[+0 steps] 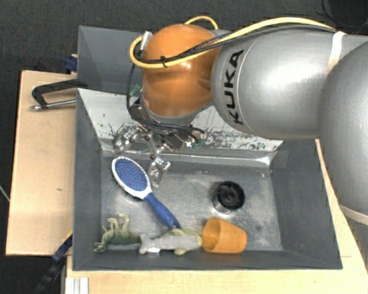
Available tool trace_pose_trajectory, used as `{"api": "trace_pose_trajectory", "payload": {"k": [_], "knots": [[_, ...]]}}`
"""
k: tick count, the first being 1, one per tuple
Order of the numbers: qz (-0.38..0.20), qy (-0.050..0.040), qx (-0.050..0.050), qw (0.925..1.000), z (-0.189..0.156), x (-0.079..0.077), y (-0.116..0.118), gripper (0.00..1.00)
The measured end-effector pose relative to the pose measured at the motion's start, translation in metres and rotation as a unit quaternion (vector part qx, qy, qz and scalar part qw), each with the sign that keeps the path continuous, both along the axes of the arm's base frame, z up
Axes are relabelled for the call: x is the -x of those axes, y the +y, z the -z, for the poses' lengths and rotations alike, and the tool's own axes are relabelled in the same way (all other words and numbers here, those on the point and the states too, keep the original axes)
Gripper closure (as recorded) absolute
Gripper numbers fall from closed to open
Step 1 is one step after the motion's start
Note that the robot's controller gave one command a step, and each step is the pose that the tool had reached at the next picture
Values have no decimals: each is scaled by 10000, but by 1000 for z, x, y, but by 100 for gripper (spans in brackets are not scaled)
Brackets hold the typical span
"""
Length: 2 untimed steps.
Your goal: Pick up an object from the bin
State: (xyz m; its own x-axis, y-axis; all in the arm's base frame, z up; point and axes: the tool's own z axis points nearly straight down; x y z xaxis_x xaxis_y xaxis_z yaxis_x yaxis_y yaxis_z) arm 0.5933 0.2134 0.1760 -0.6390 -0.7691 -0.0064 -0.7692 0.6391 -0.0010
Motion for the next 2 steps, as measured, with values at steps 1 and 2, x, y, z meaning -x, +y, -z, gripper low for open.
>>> {"api": "trace_pose_trajectory", "payload": {"k": [1, 2], "knots": [[-2139, -22, 11, 9769, 101, 5, -27, 0], [-2148, -30, 9, 9766, 100, 5, -26, 100]]}}
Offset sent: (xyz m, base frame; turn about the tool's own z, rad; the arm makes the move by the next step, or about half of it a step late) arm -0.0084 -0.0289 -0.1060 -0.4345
